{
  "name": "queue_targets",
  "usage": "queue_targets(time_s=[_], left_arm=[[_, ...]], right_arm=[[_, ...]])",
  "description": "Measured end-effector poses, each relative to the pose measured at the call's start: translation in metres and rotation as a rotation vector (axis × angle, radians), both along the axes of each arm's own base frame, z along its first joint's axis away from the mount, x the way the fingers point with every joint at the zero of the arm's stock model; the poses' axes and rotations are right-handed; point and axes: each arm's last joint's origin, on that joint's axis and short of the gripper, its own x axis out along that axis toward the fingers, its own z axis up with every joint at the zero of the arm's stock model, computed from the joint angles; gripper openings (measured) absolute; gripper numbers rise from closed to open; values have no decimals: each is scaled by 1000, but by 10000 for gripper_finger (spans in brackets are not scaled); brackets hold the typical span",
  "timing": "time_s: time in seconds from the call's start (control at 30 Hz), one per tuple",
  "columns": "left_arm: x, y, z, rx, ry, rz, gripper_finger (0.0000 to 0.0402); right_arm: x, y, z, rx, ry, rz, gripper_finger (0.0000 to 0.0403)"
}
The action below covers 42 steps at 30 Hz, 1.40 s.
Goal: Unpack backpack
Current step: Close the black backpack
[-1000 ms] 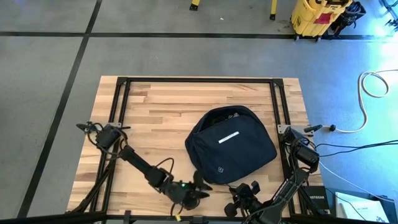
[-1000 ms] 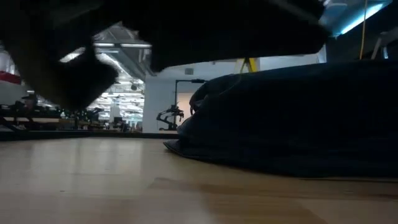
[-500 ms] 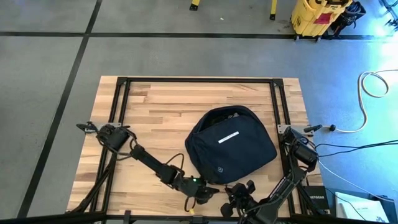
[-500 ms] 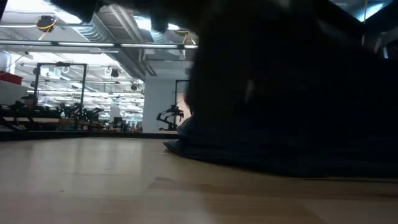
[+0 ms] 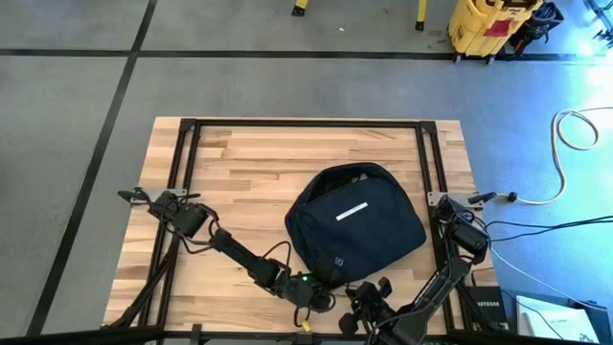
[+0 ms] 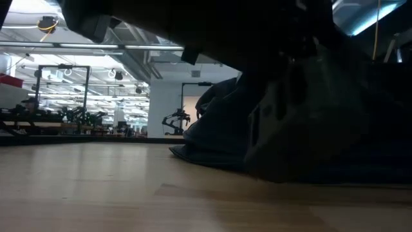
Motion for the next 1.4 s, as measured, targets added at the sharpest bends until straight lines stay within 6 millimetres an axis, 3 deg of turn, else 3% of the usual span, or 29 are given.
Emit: queue_targets(time_s=[0.33, 0.4, 0.7, 0.97, 1.23, 1.4], left_arm=[[-3, -7, 5, 10, -46, 7, 21], [-3, -8, 6, 9, -56, 17, 7], [-6, -11, 6, 62, -57, 46, 0], [-7, -11, 4, 79, -30, 47, 0], [-12, -18, 3, 114, -25, 61, 0], [-20, -28, 3, 163, -17, 82, 0]], right_arm=[[0, 0, 0, 2, 0, -1, 0], [0, 0, 0, 3, -1, -1, 0], [-3, 1, 0, -4, 11, 5, 0], [-35, 7, 2, -31, 13, -46, 0], [-43, 7, 1, -38, 94, -49, 0], [-45, 4, 12, -35, 101, -50, 0]])
